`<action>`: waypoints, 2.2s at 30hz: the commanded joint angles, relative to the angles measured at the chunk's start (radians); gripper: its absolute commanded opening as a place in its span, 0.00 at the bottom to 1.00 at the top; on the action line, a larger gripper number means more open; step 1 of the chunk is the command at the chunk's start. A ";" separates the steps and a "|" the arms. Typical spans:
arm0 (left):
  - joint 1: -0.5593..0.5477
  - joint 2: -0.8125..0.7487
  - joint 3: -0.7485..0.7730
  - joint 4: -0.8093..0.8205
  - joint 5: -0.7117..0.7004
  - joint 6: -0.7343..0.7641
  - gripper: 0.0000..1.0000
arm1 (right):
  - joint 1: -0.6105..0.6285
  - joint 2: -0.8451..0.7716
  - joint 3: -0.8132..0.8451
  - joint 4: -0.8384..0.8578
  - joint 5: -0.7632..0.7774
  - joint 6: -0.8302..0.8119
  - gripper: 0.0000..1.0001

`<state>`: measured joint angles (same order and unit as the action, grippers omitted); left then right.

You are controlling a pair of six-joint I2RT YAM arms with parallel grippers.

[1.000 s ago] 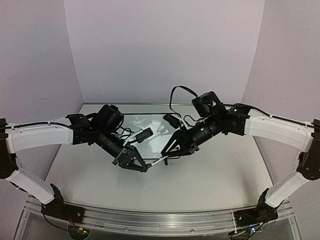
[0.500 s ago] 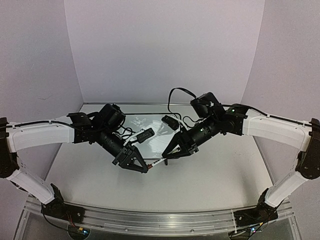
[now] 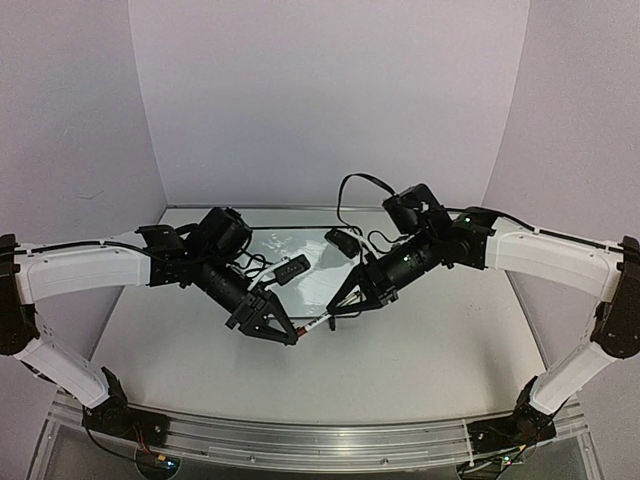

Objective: Write a sentence on the whiteboard
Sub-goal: Open the pen cap from the whiteboard marker, then place the pen cap at the center of the board.

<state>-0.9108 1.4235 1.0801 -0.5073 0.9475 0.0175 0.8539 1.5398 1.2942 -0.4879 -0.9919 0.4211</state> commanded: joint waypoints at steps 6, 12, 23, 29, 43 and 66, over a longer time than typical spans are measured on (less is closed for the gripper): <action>-0.004 -0.039 -0.011 -0.043 0.040 -0.008 0.00 | -0.131 -0.096 -0.025 -0.021 -0.138 -0.092 0.00; -0.003 -0.068 -0.032 -0.041 0.026 -0.008 0.00 | -0.228 -0.160 -0.031 -0.124 -0.173 -0.162 0.00; -0.006 -0.162 -0.225 0.169 -0.501 -0.263 0.00 | -0.283 -0.239 -0.038 -0.234 0.135 -0.174 0.00; -0.090 -0.146 -0.320 0.237 -0.797 -0.358 0.02 | -0.283 -0.333 -0.144 -0.066 0.364 -0.027 0.00; -0.164 0.085 -0.300 0.287 -0.904 -0.384 0.04 | -0.282 -0.516 -0.338 0.125 0.542 0.107 0.00; -0.176 0.154 -0.221 0.217 -0.908 -0.406 0.53 | -0.282 -0.551 -0.401 0.146 0.562 0.108 0.00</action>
<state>-1.0859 1.6104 0.7964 -0.2450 0.0742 -0.3908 0.5720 1.0168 0.9000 -0.3815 -0.4523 0.5282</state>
